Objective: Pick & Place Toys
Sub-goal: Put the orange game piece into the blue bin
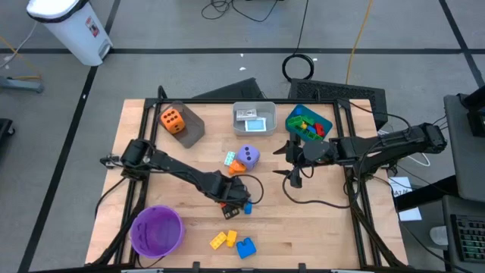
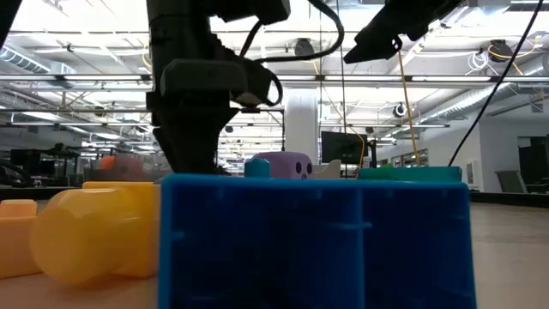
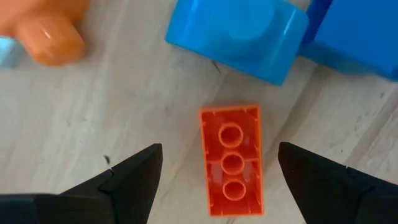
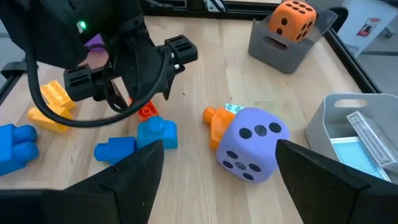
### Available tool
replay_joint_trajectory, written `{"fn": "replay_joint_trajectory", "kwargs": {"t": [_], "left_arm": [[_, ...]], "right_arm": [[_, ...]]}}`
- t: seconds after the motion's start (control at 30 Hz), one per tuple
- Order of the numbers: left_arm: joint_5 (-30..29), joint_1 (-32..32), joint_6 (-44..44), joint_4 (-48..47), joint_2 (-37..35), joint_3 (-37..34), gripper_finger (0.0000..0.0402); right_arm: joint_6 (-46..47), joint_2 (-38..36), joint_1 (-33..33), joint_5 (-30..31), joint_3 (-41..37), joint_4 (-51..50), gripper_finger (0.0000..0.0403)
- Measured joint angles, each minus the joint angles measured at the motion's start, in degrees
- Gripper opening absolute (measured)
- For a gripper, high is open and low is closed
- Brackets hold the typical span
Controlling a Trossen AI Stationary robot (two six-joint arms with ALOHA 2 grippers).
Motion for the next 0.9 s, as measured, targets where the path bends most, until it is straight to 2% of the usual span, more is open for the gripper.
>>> {"fn": "replay_joint_trajectory", "kwargs": {"t": [0.47,0.6,0.9], "left_arm": [[2.2,0.3,1.3,1.4,0.9,-0.6,0.0322],[3.8,0.4,0.9,2.2,0.9,-2.4,0.0286],[5.3,1.6,-0.3,2.3,0.9,-2.7,0.0167]], "right_arm": [[-0.3,0.0,0.0,0.0,0.0,-0.3,0.0304],[-0.5,0.0,0.0,0.0,0.0,-0.3,0.0304],[-1.7,0.0,0.0,0.0,0.0,-0.3,0.0304]]}}
